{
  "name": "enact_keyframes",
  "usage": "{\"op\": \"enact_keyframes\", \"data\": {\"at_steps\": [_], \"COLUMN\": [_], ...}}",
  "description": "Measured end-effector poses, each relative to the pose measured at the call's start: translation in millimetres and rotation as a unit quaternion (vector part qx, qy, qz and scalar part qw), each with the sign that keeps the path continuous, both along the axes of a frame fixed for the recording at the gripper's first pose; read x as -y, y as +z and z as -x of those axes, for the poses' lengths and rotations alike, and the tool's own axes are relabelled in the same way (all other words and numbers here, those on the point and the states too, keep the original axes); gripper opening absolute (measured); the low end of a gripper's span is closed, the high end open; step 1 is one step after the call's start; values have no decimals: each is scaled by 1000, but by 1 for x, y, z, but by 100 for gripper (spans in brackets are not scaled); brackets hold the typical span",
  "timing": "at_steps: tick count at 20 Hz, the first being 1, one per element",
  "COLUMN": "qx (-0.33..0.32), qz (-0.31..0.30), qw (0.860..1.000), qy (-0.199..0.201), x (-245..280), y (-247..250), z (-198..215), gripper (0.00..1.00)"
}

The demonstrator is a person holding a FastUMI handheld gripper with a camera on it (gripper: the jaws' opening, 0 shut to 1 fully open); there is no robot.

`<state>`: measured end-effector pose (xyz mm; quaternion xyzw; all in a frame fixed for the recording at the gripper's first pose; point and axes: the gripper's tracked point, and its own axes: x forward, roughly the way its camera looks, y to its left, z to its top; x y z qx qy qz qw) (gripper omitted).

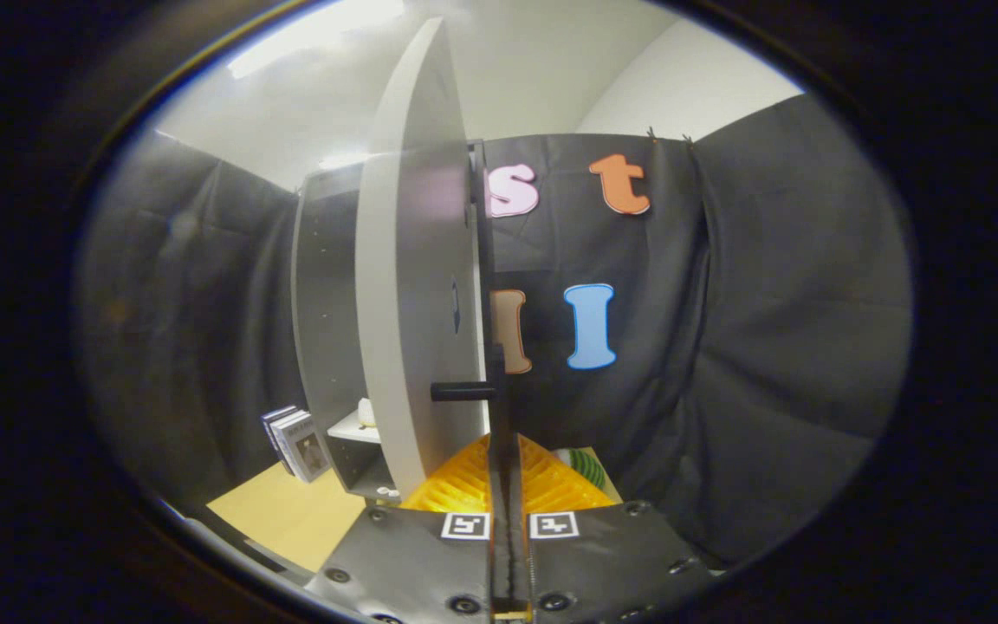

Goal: Open the shoe cabinet door, grab the shoes and put them into the shoe cabinet, then close the shoe cabinet door.

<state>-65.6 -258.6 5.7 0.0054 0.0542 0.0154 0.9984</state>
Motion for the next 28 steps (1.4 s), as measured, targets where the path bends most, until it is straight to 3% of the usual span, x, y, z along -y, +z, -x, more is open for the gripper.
{"op": "enact_keyframes", "data": {"at_steps": [6,9,13,17,19,20,21,28], "qx": [20,40,30,-20,-58,-79,-95,-182], "qz": [21,23,18,-19,-28,-33,-39,-60], "qw": [999,999,999,1000,998,996,995,981], "qy": [-18,-22,-26,-6,1,2,-3,-20], "x": [-4,-29,-86,-164,-193,-205,-212,-219], "y": [10,12,-20,-88,-139,-164,-188,-367], "z": [44,68,74,65,59,60,56,27], "gripper": [3,3,2,13,13,22,31,47]}}
